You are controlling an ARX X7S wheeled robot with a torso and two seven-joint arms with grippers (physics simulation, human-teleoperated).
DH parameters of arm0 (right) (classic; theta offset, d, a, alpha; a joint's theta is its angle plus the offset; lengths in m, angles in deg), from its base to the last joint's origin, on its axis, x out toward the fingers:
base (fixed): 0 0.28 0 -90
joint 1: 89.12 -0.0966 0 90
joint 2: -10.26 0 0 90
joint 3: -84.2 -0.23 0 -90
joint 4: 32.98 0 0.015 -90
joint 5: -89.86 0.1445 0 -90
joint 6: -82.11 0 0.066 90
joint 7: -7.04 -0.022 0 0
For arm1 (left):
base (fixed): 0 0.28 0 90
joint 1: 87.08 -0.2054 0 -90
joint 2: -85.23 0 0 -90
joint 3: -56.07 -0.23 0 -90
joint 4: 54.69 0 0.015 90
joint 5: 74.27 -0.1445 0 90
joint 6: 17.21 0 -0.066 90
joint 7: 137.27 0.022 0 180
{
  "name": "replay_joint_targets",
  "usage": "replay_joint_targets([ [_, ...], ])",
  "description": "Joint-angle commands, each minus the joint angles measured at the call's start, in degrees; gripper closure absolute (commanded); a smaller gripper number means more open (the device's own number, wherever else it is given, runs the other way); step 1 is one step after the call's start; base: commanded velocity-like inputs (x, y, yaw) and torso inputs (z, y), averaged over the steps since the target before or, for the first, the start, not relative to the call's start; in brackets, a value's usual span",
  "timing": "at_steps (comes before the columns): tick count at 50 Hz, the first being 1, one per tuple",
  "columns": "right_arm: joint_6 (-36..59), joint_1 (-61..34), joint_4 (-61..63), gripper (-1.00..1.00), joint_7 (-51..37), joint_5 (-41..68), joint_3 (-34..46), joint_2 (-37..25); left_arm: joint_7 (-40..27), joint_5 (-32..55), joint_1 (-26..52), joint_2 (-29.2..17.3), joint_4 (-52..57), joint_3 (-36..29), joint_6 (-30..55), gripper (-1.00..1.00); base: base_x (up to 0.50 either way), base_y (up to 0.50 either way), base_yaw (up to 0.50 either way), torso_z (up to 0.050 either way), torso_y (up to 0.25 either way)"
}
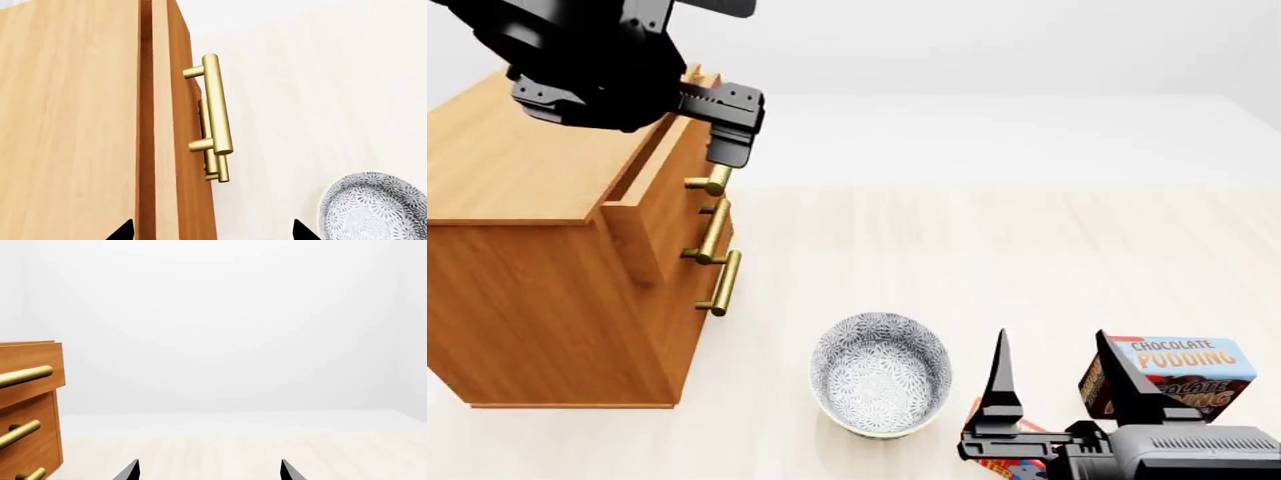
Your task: Put the butter at the back in the top drawer of the cabinet and close it.
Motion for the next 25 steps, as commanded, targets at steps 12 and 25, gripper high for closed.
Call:
replay_joint_targets([
  [12,-0.09,0.18,0.25,-1.0,-0.28,-0.07,0.52,-0.52,9.41,-6.57,-0.89,4.15,-7.2,-4.65,-0.33,-1.0,0.0,0.0,0.0,0.0,0.0],
  [25,-0.28,0.05,0.11,-1.0,-0.41,0.01,0.7,-0.71,13.29,-9.28,-1.71,6.03,-10.03,-6.98,-1.01,-1.0,0.0,0.0,0.0,0.0,0.0],
])
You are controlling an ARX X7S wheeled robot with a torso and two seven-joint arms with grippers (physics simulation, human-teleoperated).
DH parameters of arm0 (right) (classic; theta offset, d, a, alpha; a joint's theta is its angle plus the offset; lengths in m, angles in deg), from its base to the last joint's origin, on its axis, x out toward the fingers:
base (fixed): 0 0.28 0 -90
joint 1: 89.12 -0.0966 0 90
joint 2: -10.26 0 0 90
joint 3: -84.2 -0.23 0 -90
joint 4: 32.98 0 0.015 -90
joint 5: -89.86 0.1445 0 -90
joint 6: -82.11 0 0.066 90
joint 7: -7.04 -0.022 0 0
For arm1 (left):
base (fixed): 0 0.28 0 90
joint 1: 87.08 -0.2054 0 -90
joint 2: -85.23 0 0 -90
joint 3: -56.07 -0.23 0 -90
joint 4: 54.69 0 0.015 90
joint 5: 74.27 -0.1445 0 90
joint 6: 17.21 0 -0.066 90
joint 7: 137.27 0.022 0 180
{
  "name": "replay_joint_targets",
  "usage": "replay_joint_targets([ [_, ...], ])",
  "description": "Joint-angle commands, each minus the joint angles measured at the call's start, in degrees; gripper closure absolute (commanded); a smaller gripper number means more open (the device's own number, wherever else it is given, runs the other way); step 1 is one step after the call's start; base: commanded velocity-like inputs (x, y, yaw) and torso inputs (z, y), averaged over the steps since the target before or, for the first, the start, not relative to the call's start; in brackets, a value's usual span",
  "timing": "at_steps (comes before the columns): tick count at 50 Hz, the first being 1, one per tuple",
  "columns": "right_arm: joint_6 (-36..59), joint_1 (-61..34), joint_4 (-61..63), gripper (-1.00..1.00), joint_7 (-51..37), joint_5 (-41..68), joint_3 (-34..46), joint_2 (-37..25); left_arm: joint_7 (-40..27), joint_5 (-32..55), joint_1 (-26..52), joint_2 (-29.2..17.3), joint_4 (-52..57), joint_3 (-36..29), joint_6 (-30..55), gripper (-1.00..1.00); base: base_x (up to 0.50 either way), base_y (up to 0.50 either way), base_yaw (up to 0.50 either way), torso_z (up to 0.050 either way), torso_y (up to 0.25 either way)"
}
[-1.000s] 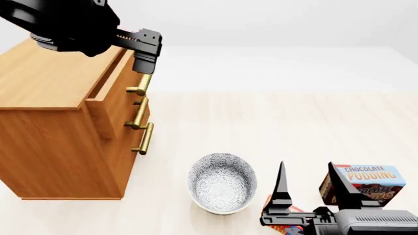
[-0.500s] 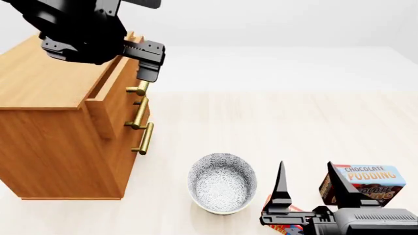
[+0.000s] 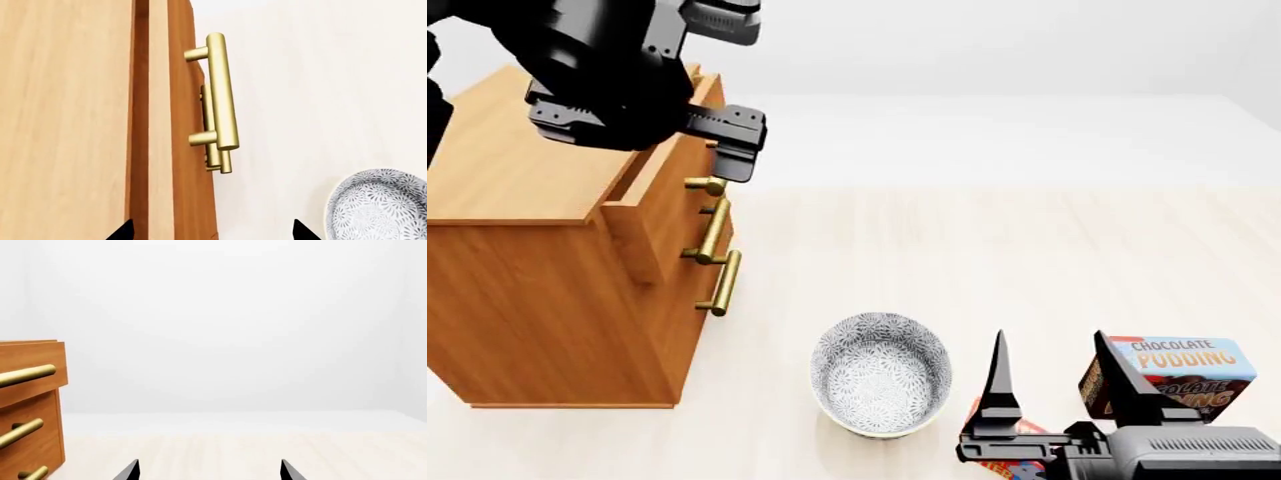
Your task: Put the butter at the back in the top drawer of the cabinet and close it.
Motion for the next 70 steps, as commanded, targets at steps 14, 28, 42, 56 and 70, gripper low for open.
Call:
replay_joint_targets([
  [14,-0.32,-0.11,-0.15,-1.0,-0.29,0.19,0.31,-0.37,5.67,-3.73,-1.37,2.83,-4.49,-3.69,-0.34,-1.0,0.0,0.0,0.0,0.0,0.0],
  [28,-0.4,-0.3,-0.37,-1.0,-0.43,0.45,0.39,-0.58,12.03,-7.57,-1.98,5.29,-8.62,-7.16,-1.0,-1.0,0.0,0.0,0.0,0.0,0.0],
  [42,-0.68,-0.09,-0.2,-1.0,-0.64,0.47,0.57,-0.81,18.05,-10.59,-3.02,7.32,-12.72,-11.09,-1.97,-1.0,0.0,0.0,0.0,0.0,0.0],
  [56,-0.62,0.23,0.43,-1.0,-0.97,0.63,0.58,-1.2,18.87,-4.86,-4.39,6.87,-12.87,-17.13,-3.71,-1.0,0.0,0.0,0.0,0.0,0.0],
  [70,-0.61,0.18,0.59,-1.0,-1.27,0.75,0.66,-1.41,22.41,13.24,-4.43,7.33,-12.88,-38.71,-8.1,-1.0,0.0,0.0,0.0,0.0,0.0],
])
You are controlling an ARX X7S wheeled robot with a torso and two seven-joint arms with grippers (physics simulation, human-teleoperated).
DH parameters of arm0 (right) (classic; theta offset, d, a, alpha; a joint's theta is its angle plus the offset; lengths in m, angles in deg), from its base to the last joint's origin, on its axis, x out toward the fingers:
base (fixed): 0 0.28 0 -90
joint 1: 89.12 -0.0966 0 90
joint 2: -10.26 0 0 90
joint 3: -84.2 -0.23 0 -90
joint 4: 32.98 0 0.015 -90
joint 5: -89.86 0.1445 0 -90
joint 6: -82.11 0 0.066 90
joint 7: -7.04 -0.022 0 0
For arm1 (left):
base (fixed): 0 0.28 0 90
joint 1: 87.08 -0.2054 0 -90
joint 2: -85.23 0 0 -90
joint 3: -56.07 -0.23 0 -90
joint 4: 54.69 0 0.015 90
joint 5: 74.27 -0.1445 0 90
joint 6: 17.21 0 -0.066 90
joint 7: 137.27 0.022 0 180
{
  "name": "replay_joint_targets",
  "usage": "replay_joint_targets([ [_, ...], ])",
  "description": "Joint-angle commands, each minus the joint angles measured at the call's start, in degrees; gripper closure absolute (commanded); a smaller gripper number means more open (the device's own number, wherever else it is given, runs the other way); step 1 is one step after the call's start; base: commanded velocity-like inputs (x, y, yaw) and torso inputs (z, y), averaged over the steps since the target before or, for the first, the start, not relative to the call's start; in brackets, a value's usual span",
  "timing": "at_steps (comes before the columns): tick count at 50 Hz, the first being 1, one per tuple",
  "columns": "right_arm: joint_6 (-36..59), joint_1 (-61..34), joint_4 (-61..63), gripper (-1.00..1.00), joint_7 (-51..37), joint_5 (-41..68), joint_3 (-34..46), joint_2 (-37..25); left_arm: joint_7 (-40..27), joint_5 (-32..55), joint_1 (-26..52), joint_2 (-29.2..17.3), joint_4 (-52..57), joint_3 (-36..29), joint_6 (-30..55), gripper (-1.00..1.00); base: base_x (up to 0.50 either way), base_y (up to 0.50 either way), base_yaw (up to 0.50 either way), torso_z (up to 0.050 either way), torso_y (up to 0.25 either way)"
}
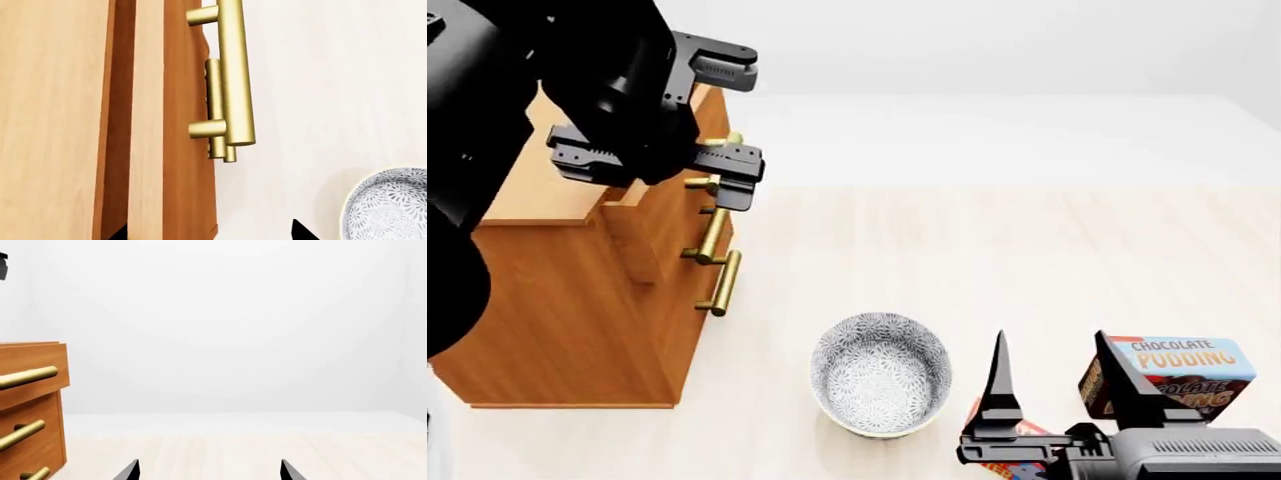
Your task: Put the butter at the back in the top drawer of the cabinet and close it.
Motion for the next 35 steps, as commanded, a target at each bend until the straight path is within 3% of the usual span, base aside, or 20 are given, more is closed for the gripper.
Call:
replay_joint_targets([
  [1,-0.06,0.05,0.18,-1.0,-0.22,0.1,0.03,-0.19,2.9,14.61,-0.95,-0.05,-0.35,-18.27,-3.15,-1.0,0.0,0.0,0.0,0.0,0.0],
  [14,-0.27,-0.31,-0.45,-1.0,-0.31,0.27,0.16,-0.23,14.92,36.08,0.48,2.43,-0.34,-47.58,-6.57,-1.0,0.0,0.0,0.0,0.0,0.0],
  [20,-0.24,-0.38,-0.48,-1.0,-0.4,0.34,0.22,-0.31,20.39,41.99,1.89,4.39,-0.31,-55.97,-7.04,-1.0,0.0,0.0,0.0,0.0,0.0],
  [35,-0.56,-0.21,-0.39,-1.0,-0.57,0.65,0.12,-0.61,10.77,27.88,4.64,4.53,2.19,-34.3,-5.36,-1.0,0.0,0.0,0.0,0.0,0.0],
])
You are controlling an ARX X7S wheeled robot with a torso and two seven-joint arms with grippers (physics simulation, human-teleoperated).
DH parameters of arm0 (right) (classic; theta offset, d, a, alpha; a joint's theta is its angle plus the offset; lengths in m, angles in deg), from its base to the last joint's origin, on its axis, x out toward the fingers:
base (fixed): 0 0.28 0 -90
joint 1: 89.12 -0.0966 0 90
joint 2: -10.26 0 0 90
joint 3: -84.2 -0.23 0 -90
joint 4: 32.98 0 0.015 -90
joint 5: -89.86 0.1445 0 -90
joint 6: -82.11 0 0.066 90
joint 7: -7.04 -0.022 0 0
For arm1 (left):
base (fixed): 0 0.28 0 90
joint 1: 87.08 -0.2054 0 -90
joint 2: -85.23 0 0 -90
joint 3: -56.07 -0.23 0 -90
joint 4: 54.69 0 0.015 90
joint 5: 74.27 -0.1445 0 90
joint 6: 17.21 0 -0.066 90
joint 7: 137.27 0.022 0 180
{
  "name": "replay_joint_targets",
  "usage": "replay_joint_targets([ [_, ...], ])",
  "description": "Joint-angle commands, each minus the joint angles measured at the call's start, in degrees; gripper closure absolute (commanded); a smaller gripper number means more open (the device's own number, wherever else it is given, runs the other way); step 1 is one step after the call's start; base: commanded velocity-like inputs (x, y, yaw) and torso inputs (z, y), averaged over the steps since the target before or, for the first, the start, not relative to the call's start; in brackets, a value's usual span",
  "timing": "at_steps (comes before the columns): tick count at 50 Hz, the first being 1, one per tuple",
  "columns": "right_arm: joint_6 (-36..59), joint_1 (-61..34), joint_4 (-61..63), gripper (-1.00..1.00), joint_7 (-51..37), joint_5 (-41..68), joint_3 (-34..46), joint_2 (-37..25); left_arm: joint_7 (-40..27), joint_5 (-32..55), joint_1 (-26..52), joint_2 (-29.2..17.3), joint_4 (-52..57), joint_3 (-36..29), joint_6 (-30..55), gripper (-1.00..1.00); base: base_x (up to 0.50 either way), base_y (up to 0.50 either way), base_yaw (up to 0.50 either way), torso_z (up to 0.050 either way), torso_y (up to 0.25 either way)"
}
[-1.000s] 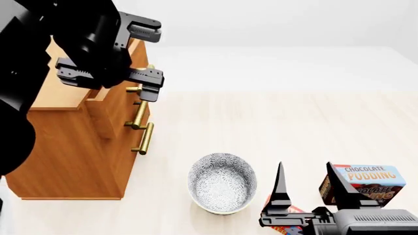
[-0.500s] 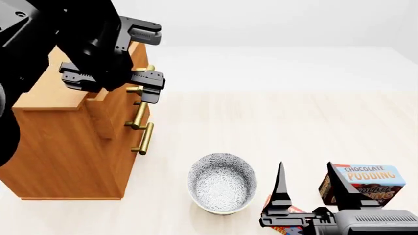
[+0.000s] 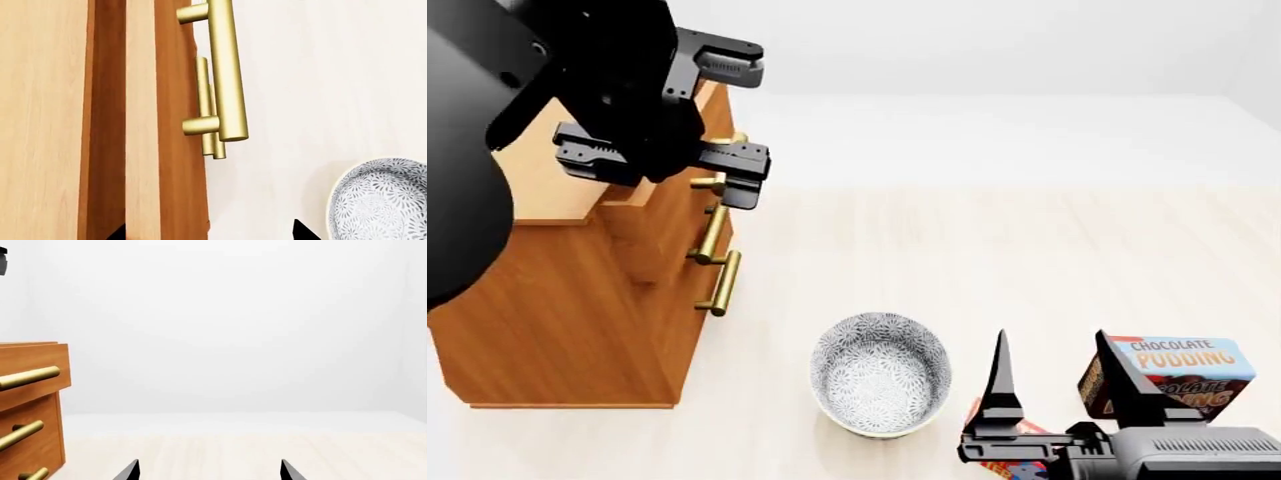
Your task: Put the butter at the back in the top drawer of the cabinet and close it.
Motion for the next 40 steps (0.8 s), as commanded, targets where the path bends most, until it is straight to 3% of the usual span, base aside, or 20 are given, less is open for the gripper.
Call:
replay_joint_targets([
  [1,-0.21,0.07,0.04,-1.0,-0.14,0.29,-0.1,-0.21,-4.51,-4.21,1.53,0.63,2.02,10.89,0.59,-1.0,0.0,0.0,0.0,0.0,0.0],
  [17,-0.12,0.06,0.5,-1.0,-0.47,1.06,-0.51,-0.58,-6.52,-12.92,-0.13,0.61,3.57,26.89,1.94,-1.0,0.0,0.0,0.0,0.0,0.0],
  [32,-0.07,-0.25,0.28,-1.0,-0.67,1.49,-0.61,-0.79,-3.69,-16.4,-0.46,0.59,3.55,34.54,2.76,-1.0,0.0,0.0,0.0,0.0,0.0],
  [40,-0.14,-0.04,0.55,-1.0,-0.82,1.56,-0.62,-0.98,-5.56,-15.9,-0.09,0.51,5.49,37.02,2.33,-1.0,0.0,0.0,0.0,0.0,0.0],
])
